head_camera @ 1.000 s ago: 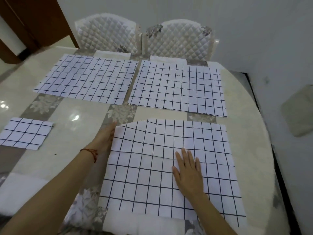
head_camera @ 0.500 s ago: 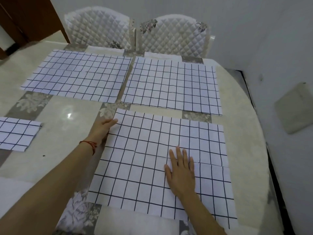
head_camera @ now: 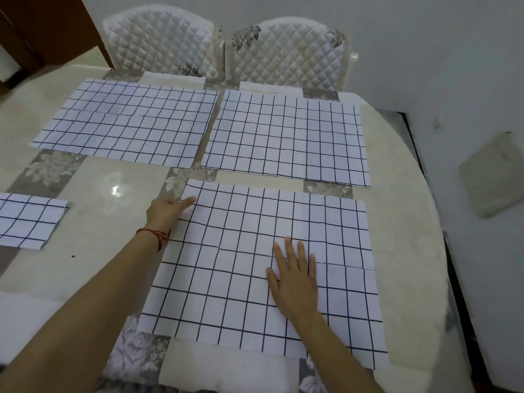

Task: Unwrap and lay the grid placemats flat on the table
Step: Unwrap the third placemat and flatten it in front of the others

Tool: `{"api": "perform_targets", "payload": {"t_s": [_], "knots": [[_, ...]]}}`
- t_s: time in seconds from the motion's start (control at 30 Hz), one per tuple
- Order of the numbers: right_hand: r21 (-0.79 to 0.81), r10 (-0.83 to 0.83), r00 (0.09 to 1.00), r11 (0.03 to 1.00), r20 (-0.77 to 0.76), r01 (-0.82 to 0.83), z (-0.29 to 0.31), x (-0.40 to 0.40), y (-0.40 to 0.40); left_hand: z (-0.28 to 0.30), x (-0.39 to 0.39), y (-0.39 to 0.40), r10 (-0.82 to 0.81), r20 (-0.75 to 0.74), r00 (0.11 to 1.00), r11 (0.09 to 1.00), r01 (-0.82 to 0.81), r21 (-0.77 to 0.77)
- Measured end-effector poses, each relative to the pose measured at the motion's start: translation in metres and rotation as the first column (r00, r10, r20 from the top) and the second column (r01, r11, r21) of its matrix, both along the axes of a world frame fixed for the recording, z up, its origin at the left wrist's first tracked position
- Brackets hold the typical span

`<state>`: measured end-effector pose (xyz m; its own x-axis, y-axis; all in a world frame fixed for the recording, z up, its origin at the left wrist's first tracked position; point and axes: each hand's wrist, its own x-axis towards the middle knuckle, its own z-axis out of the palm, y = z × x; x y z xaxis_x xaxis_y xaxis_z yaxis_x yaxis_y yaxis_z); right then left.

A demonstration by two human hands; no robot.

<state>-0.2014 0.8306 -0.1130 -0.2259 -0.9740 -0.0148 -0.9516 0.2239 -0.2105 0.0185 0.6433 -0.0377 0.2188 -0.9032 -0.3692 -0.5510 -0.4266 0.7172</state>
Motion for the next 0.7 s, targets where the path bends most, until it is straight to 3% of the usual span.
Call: {"api": "perform_targets", "payload": {"t_s": [0.17, 0.33, 0.5, 0.7], "knots": [[-0.01, 0.016, 1.0, 1.0, 0.023, -0.016, 0.002, -0.001, 0.001, -0.001, 0.012, 0.037, -0.12, 0.038, 0.992, 0.989, 0.116, 0.095], [-0.087, -0.131, 0.991, 0.987, 0.025, 0.133, 0.015, -0.011, 0.008, -0.012, 0.026, 0.073, -0.07, 0.168, 0.983, 0.997, 0.066, 0.029], [-0.033, -0.228, 0.973, 0.973, 0.025, 0.229, 0.003, -0.043, 0.04, -0.023, 0.044, 0.091, -0.096, 0.25, 0.963, 0.995, 0.096, 0.012], [0.01, -0.251, 0.967, 0.968, 0.029, 0.251, 0.0, -0.042, 0.047, -0.026, 0.042, 0.097, -0.067, 0.231, 0.971, 0.993, 0.086, -0.075]]}}
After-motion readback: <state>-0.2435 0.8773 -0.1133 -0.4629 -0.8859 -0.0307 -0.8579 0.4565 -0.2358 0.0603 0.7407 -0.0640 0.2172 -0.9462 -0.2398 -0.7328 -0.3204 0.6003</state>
